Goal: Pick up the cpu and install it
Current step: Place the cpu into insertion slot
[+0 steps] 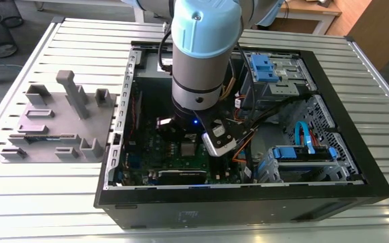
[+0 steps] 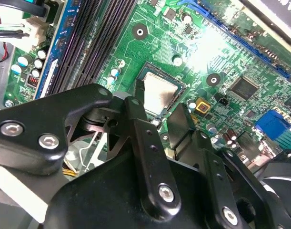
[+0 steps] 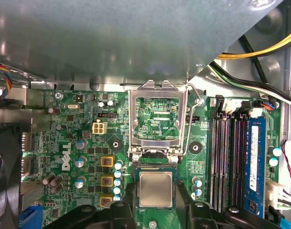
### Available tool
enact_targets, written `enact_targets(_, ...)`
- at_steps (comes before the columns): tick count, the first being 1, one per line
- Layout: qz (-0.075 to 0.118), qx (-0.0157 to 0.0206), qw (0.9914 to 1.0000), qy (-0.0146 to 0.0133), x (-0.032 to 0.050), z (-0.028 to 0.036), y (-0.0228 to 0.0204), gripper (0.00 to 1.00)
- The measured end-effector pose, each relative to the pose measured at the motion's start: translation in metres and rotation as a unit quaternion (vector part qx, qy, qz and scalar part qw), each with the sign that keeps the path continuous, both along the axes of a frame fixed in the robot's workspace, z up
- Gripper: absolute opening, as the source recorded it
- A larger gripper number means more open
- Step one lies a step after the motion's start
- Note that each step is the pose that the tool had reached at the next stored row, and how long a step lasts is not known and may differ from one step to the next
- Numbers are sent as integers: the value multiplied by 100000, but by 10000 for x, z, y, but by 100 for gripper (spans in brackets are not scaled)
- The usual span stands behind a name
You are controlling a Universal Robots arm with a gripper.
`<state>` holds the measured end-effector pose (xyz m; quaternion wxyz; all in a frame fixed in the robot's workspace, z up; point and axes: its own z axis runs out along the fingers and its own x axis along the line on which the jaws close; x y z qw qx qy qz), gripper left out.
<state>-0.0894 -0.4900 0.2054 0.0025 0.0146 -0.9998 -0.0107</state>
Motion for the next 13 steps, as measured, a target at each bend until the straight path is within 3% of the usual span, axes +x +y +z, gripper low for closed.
enact_targets(8, 341, 7, 99999, -222, 1, -85, 7, 46)
enact_targets(13, 441, 1, 99999, -221, 1, -88, 7, 46)
